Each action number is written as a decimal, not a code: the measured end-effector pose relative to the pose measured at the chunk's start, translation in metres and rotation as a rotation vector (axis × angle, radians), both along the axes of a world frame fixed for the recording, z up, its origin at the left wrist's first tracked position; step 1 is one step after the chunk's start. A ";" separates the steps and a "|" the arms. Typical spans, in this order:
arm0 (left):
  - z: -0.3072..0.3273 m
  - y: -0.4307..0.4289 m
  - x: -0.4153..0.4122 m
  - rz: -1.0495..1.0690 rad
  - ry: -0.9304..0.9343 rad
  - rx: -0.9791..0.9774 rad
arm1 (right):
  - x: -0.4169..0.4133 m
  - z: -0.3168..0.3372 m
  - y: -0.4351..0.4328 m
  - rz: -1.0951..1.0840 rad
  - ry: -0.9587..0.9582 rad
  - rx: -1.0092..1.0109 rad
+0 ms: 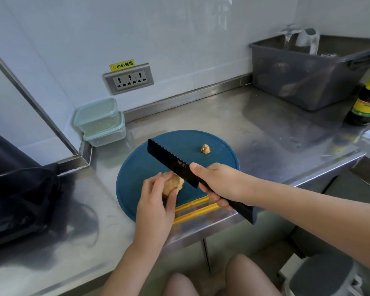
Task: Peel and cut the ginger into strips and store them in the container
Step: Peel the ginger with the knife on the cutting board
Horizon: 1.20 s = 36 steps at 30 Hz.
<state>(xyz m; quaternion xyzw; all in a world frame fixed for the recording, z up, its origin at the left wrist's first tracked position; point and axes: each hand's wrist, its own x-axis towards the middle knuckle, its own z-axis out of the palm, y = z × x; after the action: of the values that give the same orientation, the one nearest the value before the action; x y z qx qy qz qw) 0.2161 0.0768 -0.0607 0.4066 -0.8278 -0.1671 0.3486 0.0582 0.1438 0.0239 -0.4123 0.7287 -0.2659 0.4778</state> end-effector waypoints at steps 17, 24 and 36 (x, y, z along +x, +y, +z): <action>0.001 0.001 0.000 0.003 0.011 0.004 | 0.015 -0.001 -0.003 -0.051 0.049 -0.064; 0.000 0.000 0.000 0.009 0.002 0.012 | 0.013 -0.002 -0.004 -0.048 0.113 -0.058; -0.001 0.000 0.000 0.008 -0.003 0.005 | 0.012 0.000 -0.002 -0.060 0.045 -0.023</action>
<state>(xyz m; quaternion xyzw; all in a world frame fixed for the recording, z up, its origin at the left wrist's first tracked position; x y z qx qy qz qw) 0.2160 0.0764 -0.0620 0.4112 -0.8261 -0.1673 0.3470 0.0701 0.1416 0.0242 -0.4014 0.7483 -0.2791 0.4484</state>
